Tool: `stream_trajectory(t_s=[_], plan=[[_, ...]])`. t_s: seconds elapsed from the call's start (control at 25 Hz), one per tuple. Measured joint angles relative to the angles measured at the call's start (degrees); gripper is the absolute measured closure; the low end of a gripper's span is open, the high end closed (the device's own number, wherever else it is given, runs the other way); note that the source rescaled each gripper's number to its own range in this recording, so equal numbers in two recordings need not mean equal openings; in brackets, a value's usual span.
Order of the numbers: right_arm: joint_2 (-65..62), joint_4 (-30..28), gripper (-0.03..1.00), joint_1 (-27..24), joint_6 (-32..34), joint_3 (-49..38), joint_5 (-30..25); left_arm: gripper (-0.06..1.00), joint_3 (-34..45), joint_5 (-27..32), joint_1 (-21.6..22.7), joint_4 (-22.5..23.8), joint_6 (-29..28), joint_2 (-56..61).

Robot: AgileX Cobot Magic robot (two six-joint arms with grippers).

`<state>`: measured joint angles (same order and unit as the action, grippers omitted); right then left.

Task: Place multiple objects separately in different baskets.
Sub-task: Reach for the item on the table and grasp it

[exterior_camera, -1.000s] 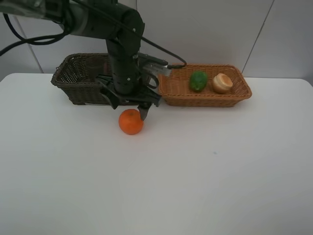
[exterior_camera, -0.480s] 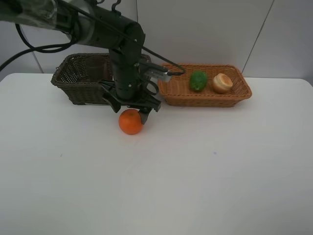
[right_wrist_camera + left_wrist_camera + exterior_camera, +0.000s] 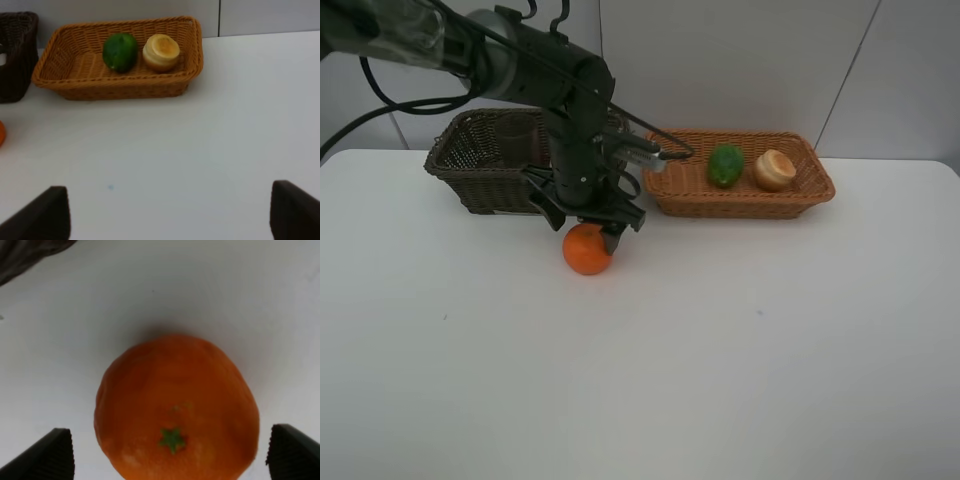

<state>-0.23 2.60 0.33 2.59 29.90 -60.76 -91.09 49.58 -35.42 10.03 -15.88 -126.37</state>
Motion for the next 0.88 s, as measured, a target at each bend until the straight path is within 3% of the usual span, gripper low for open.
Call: stream_trajectory(t_s=[0.88], plan=[[0.00, 0.00, 0.15, 0.00, 0.00, 0.00, 0.00, -0.05, 0.00, -3.81, 0.04, -0.53, 1.57, -3.53]])
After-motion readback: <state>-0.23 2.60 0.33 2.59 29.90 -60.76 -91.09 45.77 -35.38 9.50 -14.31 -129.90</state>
